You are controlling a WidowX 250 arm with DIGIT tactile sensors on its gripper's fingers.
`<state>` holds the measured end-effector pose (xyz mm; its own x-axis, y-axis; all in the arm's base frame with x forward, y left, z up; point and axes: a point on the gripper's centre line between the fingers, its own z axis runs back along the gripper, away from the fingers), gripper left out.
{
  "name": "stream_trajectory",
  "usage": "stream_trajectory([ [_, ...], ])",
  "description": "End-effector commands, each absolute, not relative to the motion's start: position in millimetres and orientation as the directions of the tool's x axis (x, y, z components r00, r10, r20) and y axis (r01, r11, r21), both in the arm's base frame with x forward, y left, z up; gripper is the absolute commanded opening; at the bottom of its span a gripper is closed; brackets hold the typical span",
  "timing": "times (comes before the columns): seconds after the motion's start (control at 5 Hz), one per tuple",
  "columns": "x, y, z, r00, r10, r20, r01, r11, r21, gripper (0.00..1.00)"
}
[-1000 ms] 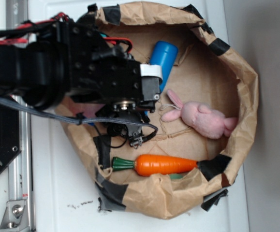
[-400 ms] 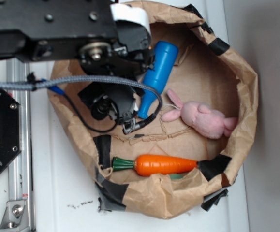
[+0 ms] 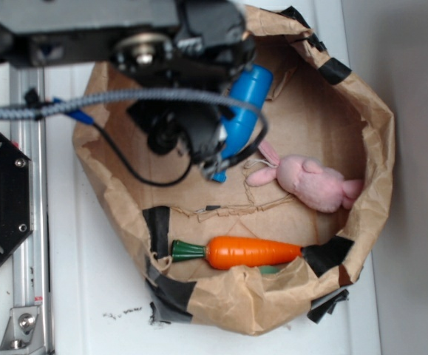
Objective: Grab the black box.
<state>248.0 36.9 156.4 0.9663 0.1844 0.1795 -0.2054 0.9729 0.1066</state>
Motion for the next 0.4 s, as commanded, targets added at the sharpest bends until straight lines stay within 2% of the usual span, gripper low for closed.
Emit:
stream_trajectory([
  [0.0, 264.4, 29.8, 179.5, 0.989, 0.083, 0.122, -0.086, 0.996, 0.016, 0.00],
  [0.2, 259.9, 26.5, 175.3, 0.992, 0.050, 0.119, -0.048, 0.999, -0.024, 0.00],
])
